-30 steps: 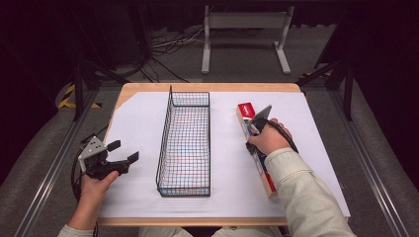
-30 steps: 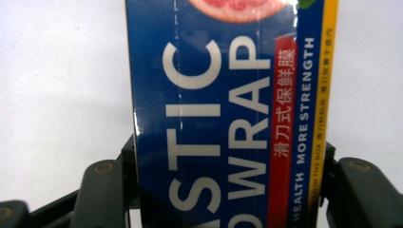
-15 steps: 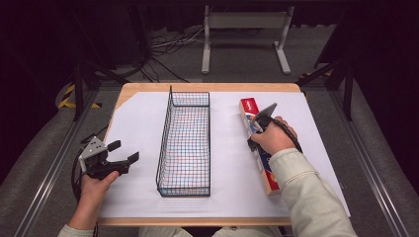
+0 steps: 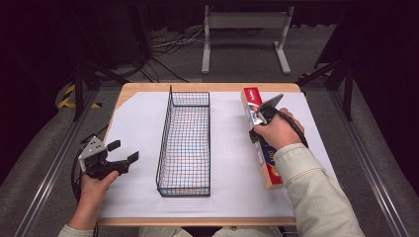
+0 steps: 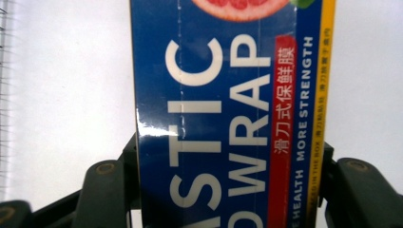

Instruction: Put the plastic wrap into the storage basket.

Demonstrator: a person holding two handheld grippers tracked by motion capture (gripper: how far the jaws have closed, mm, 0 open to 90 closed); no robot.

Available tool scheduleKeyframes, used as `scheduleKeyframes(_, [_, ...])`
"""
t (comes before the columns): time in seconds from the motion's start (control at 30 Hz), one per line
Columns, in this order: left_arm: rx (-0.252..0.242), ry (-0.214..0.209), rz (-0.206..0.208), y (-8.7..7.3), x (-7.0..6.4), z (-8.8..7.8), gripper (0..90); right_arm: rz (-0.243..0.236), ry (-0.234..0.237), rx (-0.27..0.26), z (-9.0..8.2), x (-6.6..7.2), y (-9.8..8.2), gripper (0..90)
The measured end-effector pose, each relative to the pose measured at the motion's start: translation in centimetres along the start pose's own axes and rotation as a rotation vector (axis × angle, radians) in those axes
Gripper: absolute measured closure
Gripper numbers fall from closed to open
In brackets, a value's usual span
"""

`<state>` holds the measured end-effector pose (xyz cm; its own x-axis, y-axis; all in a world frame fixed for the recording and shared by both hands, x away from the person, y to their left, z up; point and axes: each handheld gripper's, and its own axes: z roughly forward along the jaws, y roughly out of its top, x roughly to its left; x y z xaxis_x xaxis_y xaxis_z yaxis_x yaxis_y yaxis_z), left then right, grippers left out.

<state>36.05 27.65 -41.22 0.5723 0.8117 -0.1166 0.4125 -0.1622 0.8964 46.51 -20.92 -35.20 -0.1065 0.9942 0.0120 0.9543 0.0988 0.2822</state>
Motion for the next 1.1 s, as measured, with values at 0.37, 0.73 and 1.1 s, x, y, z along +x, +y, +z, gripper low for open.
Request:
scheduleKeyframes(0.37, [0.0,-0.003,0.008,0.1,-0.1,0.0,15.2,-0.037,-0.012,-0.075,-2.9,0.6,0.4,40.7])
scheduleKeyframes(0.73, [-0.003,-0.002,0.006,0.1,-0.1,-0.1,15.2,-0.042,0.009,-0.118,-5.1,1.1,0.3,40.7])
scheduleKeyframes(1.1, [-0.006,0.005,0.007,0.0,0.0,-0.1,15.3,-0.087,0.054,-0.191,-6.0,3.4,0.5,40.9])
